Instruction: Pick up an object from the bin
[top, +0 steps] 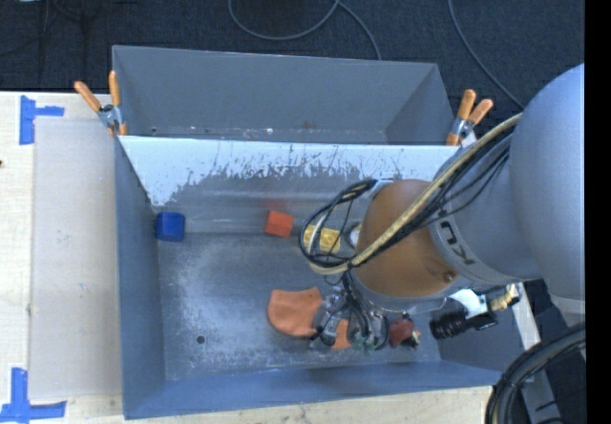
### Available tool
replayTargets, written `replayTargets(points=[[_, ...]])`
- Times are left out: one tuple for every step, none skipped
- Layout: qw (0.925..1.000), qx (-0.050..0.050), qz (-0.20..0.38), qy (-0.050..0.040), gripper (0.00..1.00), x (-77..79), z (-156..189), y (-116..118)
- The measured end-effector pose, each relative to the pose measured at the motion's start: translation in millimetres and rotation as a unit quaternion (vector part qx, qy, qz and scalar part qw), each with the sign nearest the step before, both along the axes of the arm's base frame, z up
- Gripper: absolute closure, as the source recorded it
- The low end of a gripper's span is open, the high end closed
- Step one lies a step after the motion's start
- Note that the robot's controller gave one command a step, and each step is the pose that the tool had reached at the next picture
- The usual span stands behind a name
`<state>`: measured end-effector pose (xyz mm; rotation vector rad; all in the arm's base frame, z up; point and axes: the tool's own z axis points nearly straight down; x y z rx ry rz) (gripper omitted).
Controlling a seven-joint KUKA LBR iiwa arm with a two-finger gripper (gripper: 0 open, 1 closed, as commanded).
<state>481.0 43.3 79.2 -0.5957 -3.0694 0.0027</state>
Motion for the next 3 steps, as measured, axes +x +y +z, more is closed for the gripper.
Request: replayTargets(points=[[1.0000, 0.000, 0.000, 0.0018, 1.00, -1.1, 18.2, -0.3], [1.0000, 0.000, 0.000, -0.0003, 1.00, 0.1, 35.0, -0.3], [1.0000, 0.000, 0.001, -0.0002, 1.00, 0.2, 49.8, -0.3]])
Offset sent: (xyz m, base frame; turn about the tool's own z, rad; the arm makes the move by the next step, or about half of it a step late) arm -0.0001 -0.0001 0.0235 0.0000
